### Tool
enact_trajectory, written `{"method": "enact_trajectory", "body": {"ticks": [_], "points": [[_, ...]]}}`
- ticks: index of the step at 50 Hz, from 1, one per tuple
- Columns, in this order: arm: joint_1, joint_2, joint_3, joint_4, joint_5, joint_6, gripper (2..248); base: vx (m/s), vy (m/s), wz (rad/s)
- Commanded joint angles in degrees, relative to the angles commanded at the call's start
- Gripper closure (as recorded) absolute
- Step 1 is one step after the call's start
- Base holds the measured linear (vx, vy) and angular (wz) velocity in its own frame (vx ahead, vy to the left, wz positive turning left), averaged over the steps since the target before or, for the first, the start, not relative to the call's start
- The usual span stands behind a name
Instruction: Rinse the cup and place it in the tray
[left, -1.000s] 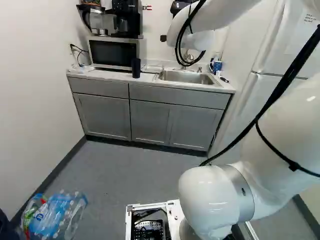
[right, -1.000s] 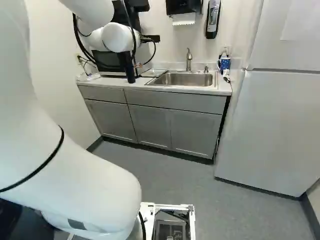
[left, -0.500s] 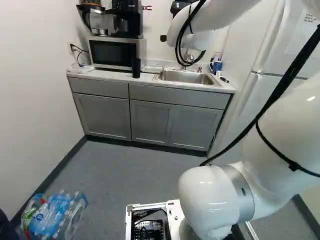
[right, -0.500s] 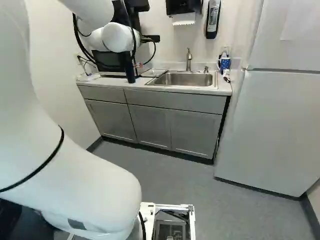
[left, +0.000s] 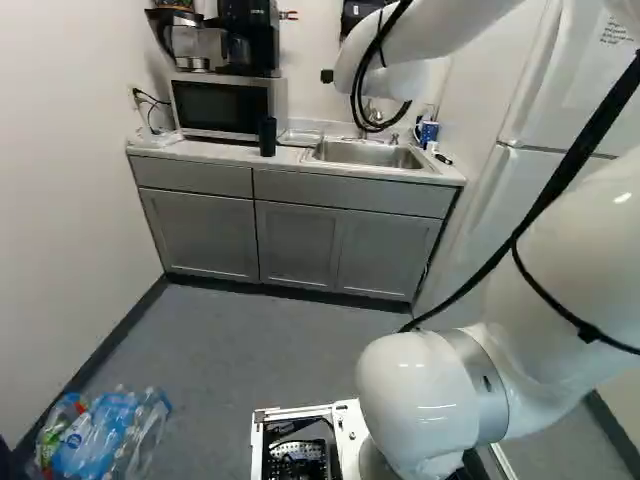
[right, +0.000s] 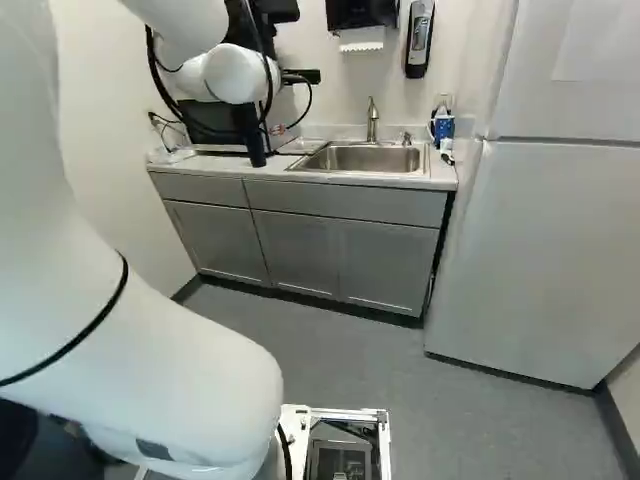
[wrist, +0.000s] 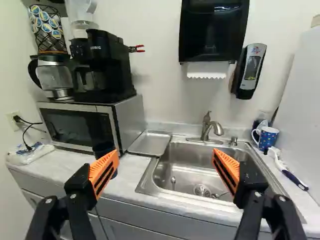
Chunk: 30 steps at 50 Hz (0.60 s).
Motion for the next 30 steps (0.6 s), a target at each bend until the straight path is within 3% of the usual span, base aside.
{"method": "enact_trajectory", "body": {"ticks": [30], "points": [[0.0, 0.0, 0.0, 0.0, 0.0, 0.0, 3, 0.049, -0.015, 0.014]]}}
